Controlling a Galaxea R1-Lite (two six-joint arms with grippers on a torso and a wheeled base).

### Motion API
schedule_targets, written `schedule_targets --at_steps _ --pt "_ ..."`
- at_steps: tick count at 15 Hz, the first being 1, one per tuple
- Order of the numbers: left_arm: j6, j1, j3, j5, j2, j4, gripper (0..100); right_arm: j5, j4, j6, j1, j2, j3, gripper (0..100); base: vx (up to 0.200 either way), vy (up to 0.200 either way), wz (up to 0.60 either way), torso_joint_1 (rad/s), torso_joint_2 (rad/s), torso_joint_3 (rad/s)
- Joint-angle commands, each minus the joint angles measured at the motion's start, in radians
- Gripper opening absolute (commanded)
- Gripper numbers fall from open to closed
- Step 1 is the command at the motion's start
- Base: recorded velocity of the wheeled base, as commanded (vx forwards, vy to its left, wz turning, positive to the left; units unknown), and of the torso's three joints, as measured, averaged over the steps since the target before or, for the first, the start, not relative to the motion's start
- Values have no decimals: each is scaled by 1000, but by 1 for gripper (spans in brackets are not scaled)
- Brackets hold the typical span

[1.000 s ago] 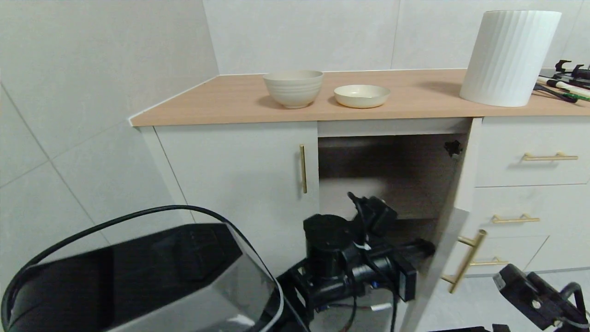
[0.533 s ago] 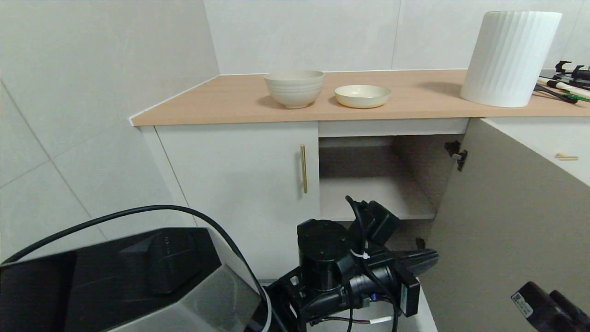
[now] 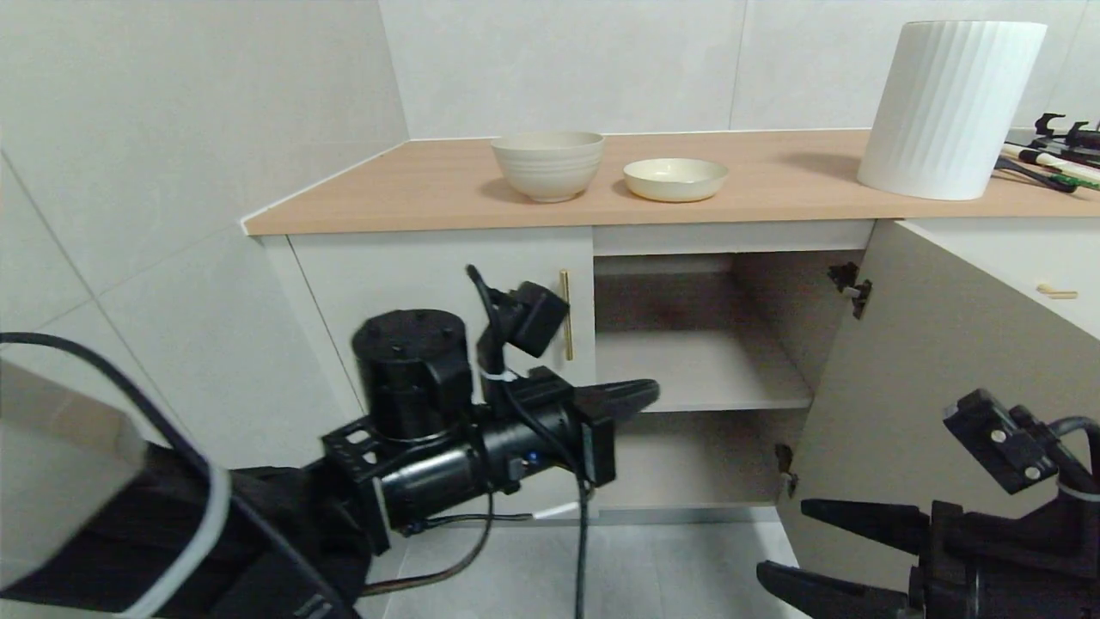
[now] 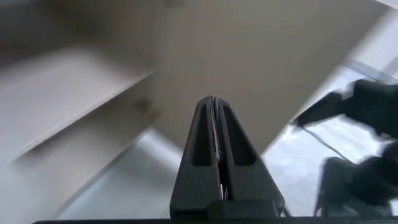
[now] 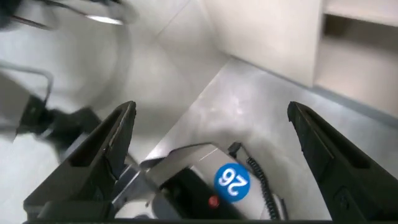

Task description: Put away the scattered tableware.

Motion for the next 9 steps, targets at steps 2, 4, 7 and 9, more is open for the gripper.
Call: schedule_targets --at_steps 2,4,7,9 --pt "11 235 76 -2 -399 374 0 -21 81 -5 -8 55 -151 100 0 0 0 0 0 0" --pt "52 296 89 -3 -500 515 0 -21 165 -16 -8 122 -294 100 0 0 0 0 0 0" --pt "52 324 102 -3 -589 577 0 -14 182 -92 -61 225 -429 100 0 0 0 0 0 0" --pt "52 325 98 -2 -593 581 100 -14 181 -94 -67 266 -473 100 0 0 0 0 0 0"
